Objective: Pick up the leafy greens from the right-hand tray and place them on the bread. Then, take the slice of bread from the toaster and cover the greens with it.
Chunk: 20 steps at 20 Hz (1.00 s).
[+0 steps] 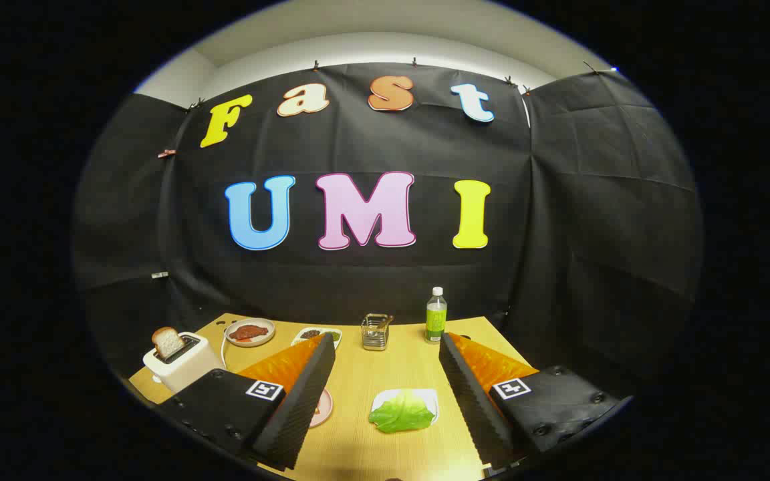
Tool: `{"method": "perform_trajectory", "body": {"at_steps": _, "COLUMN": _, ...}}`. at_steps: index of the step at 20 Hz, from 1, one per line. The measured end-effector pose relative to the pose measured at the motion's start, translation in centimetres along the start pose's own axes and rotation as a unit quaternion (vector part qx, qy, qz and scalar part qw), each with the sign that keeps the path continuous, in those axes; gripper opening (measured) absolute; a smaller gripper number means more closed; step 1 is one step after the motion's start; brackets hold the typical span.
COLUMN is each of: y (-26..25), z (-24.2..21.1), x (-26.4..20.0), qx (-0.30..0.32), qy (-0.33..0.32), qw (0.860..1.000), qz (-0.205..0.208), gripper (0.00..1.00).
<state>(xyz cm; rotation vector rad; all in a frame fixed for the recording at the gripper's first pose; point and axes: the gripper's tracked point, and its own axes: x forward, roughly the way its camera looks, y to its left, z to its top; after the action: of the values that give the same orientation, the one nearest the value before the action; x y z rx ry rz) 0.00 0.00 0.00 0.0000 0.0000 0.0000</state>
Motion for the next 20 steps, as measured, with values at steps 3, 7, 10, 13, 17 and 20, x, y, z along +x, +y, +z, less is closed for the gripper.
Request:
{"method": "perform_trajectory", "body": {"at_steps": 3, "y": 0.6, "z": -0.1, "x": 0.1, "qx": -0.008, "qy": 0.000, "qw": 1.000, "qz": 0.014, "gripper": 0.97}}
{"method": "perform_trajectory", "body": {"at_steps": 7, "y": 0.7, "z": -0.8, "x": 0.3, "qx": -0.005, "qy": 0.009, "qw": 1.000, "qz": 0.021, "gripper": 0.97}}
{"method": "perform_trajectory", "body": {"at_steps": 10, "y": 0.3, "z": -1.5, "x": 0.2, "qx": -0.007, "qy": 0.017, "qw": 1.000, "qz": 0.021, "gripper": 0.97}}
{"method": "perform_trajectory", "body": {"at_steps": 13, "y": 0.0, "z": -2.0, "x": 0.2, "qx": -0.005, "qy": 0.025, "qw": 0.999, "qz": 0.021, "gripper": 0.97}}
{"method": "perform_trajectory", "body": {"at_steps": 17, "y": -0.3, "z": -2.0, "x": 0.5, "qx": -0.004, "qy": 0.027, "qw": 0.999, "qz": 0.020, "gripper": 0.98}}
{"method": "perform_trajectory", "body": {"at_steps": 20, "y": -0.6, "z": -2.5, "x": 0.8, "qx": -0.005, "qy": 0.035, "qw": 0.999, "qz": 0.021, "gripper": 0.97}}
